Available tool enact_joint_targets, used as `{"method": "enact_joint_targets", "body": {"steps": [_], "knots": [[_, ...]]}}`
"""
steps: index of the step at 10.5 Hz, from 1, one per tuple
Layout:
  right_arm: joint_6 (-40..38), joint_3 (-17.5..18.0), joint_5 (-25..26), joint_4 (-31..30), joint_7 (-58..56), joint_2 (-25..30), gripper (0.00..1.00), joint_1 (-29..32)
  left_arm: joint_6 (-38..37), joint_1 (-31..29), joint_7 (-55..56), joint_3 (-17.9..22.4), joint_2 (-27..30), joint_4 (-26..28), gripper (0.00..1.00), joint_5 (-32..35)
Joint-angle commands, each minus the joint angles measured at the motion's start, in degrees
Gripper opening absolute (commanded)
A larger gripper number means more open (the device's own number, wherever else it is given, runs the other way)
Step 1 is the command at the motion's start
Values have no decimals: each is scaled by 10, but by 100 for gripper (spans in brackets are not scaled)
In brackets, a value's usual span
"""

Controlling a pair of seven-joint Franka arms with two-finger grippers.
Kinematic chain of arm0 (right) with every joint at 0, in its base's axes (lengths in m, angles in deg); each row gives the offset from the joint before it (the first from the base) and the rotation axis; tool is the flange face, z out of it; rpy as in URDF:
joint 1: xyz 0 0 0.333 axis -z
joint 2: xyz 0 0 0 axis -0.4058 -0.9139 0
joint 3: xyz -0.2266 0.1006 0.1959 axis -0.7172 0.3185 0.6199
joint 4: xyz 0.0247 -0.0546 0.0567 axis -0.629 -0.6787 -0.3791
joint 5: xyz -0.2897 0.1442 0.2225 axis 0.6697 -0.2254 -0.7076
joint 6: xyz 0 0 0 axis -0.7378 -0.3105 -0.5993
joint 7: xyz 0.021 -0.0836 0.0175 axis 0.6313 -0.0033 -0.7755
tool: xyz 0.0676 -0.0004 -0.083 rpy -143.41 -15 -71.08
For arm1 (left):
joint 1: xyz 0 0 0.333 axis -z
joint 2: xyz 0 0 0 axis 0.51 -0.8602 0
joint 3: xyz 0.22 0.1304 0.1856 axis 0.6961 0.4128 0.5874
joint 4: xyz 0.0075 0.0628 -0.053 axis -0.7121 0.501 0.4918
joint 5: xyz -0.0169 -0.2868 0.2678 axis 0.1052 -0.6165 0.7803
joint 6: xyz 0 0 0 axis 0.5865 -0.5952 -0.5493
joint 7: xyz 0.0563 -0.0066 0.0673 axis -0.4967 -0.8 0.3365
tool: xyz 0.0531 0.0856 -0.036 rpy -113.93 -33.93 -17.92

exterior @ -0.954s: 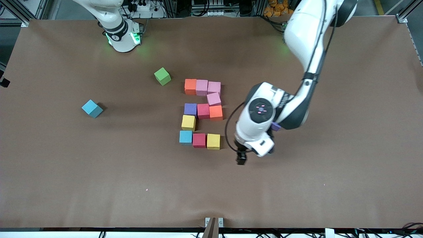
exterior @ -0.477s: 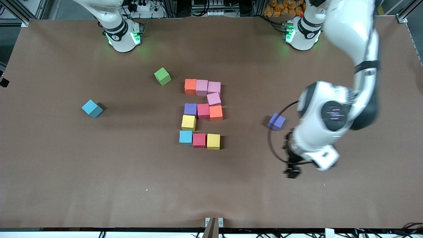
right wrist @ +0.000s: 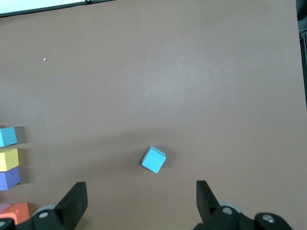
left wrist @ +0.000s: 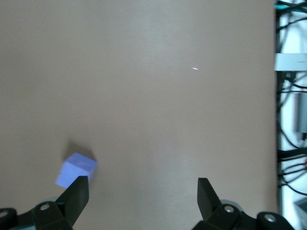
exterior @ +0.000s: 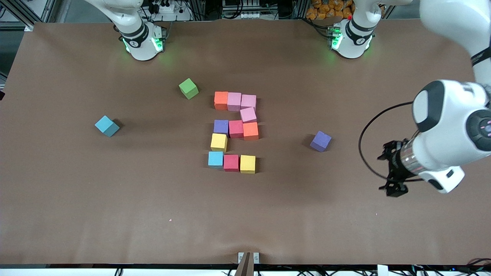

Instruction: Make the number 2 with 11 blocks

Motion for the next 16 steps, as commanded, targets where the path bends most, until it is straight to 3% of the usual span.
{"method": "enact_joint_targets", "body": {"steps": [1, 4, 6, 8, 12, 14, 16], "knots": [[-7, 4, -8, 9, -4, 1, 100, 18, -1, -13, -45, -8, 135, 170, 100, -23], [-7, 10, -10, 9, 0, -1, 100, 11, 0, -13, -161, -8, 281, 364, 100, -23], [-7, 11, -10, 9, -5, -2, 100, 10, -10, -33, -233, -11, 343, 415, 100, -23], [-10, 11, -9, 8, -6, 0, 100, 10, -22, -69, -305, -45, 347, 402, 100, -18], [-48, 12, -5, 8, -7, -2, 100, 8, -22, -65, -452, -51, 343, 342, 100, 21], [-74, 11, -1, 0, -5, -6, 100, -31, -31, -67, -582, -54, 344, 306, 100, 21], [-78, 12, -3, -1, -6, -19, 100, -39, -58, -63, -637, -54, 340, 262, 100, 21]]}}
